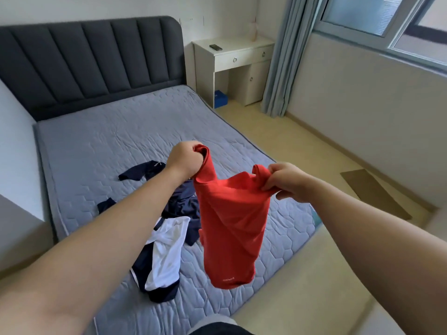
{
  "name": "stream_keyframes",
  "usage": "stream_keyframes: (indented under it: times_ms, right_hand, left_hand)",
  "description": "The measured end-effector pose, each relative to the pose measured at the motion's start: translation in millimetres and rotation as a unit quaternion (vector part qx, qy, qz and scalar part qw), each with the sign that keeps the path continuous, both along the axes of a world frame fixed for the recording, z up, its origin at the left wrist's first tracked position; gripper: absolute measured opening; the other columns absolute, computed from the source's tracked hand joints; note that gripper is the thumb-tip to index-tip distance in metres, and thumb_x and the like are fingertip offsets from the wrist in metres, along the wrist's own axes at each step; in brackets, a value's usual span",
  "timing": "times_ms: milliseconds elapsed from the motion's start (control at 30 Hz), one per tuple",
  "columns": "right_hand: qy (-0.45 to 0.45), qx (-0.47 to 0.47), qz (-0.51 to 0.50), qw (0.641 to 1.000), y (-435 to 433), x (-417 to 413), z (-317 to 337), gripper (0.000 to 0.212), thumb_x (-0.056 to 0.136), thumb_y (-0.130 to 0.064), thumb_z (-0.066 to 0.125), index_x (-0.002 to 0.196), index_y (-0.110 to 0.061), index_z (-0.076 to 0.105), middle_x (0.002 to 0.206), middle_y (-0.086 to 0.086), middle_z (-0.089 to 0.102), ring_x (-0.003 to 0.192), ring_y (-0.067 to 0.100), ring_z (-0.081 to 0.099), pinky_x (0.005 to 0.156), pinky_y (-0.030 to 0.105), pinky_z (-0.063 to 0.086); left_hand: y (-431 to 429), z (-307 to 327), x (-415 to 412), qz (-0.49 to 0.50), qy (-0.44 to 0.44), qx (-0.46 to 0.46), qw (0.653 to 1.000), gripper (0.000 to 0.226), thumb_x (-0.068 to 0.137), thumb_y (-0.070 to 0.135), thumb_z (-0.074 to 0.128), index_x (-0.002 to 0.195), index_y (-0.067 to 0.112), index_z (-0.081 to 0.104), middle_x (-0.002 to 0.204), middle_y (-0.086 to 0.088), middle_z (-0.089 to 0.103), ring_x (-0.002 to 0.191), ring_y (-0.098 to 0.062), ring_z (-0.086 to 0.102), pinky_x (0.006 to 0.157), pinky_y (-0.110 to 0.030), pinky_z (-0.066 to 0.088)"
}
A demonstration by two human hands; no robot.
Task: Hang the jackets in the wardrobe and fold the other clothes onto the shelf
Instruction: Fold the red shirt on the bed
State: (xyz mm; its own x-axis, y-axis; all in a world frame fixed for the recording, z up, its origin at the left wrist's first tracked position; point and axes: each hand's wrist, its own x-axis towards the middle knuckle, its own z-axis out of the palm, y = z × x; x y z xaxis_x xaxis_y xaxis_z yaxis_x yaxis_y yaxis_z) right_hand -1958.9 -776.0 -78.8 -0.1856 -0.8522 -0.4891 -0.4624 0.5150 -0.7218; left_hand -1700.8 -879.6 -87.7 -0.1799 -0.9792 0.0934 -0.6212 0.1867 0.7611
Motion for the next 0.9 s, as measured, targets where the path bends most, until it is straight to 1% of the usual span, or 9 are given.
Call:
stream_keyframes:
  times_ms: [167,233,333,433,500,633,733,833,900]
  right_hand:
    - [0.117,0.052,0.084,0.988,-17.3,-24.4,-7.8,0.029,0.076,-0.014,0.083,0.099,-0.019,0.067,0.072,0.008,0.071,0.052,0.019,0.066,0.048,0.027,0.052]
    - [0.22,0.089,0.159,0.958,-21.1,-30.5,-11.0,0.016,0.084,-0.022,0.074,0.094,-0.013,0.066,0.065,0.01,0.07,0.049,0.022,0.064,0.048,0.027,0.053]
    - [0.307,0.152,0.202,0.918,-29.6,-39.7,-11.6,0.026,0.09,-0.032,0.063,0.082,-0.008,0.064,0.053,0.007,0.065,0.043,0.023,0.059,0.045,0.024,0.049]
    - [0.326,0.198,0.186,0.906,-46.7,-50.6,-11.7,0.033,0.094,-0.034,0.066,0.085,-0.002,0.061,0.05,0.009,0.061,0.037,0.022,0.053,0.043,0.024,0.045]
    - [0.361,0.21,0.184,0.89,-62.6,-59.8,-12.7,0.03,0.097,-0.027,0.064,0.077,-0.006,0.054,0.046,0.008,0.057,0.036,0.021,0.05,0.042,0.022,0.042]
    - [0.394,0.229,0.218,0.863,-101.2,-77.6,-16.3,0.018,0.098,-0.005,0.041,0.094,-0.022,0.043,0.069,0.008,0.052,0.05,0.021,0.046,0.046,0.028,0.04]
    - [0.415,0.216,0.267,0.843,-138.3,-96.2,-25.7,0.028,0.097,-0.005,0.036,0.108,-0.031,0.038,0.07,0.003,0.046,0.054,0.02,0.046,0.055,0.031,0.044]
    - [0.437,0.132,0.28,0.845,-179.5,-115.0,-39.3,0.04,0.099,-0.012,0.039,0.127,-0.041,0.041,0.072,0.001,0.044,0.059,0.02,0.048,0.067,0.034,0.053]
    - [0.434,0.053,0.284,0.853,-205.5,-130.5,-48.0,0.042,0.101,-0.014,0.041,0.137,-0.035,0.05,0.102,0.012,0.063,0.087,0.03,0.064,0.085,0.034,0.054]
  left_hand:
    - [-26.8,-15.0,3.3,0.035,-0.021,0.018,0.999,0.021,0.08,0.001,0.056,0.084,0.018,0.068,0.079,-0.005,0.07,0.075,-0.028,0.067,0.064,-0.032,0.053]
    - [-33.3,-18.7,-0.2,0.036,0.013,0.067,0.997,0.033,0.078,-0.007,0.048,0.081,0.021,0.066,0.08,-0.006,0.069,0.063,-0.025,0.071,0.05,-0.03,0.056]
    - [-47.8,-23.3,-5.9,0.05,0.042,0.13,0.989,0.039,0.077,-0.008,0.038,0.08,0.017,0.068,0.086,-0.01,0.068,0.061,-0.027,0.072,0.05,-0.036,0.061]
    - [-58.2,-16.9,-7.2,0.011,-0.079,0.114,0.99,0.014,0.074,0.008,0.05,0.075,0.012,0.064,0.075,-0.009,0.066,0.064,-0.024,0.067,0.062,-0.041,0.061]
    - [-61.8,-14.1,-9.4,-0.045,-0.199,0.123,0.971,0.024,0.061,0.024,0.057,0.077,0.009,0.067,0.072,-0.011,0.068,0.072,-0.027,0.066,0.065,-0.038,0.056]
    - [-69.6,-25.1,-25.6,-0.073,-0.268,0.177,0.944,0.004,0.06,0.013,0.056,0.061,0.01,0.058,0.059,-0.011,0.053,0.06,-0.027,0.057,0.06,-0.037,0.052]
    - [-86.3,-36.5,-44.7,-0.013,-0.253,0.177,0.951,0.019,0.074,0.002,0.049,0.059,0.012,0.053,0.059,-0.011,0.054,0.062,-0.03,0.06,0.056,-0.027,0.043]
    - [-104.8,-45.5,-64.6,0.039,-0.296,0.152,0.942,0.024,0.08,-0.004,0.046,0.079,0.01,0.066,0.083,-0.014,0.067,0.079,-0.033,0.062,0.061,-0.03,0.045]
    - [-117.2,-49.9,-76.9,0.102,-0.333,0.143,0.926,0.032,0.083,-0.004,0.048,0.099,0.013,0.07,0.102,-0.012,0.068,0.091,-0.033,0.064,0.071,-0.035,0.052]
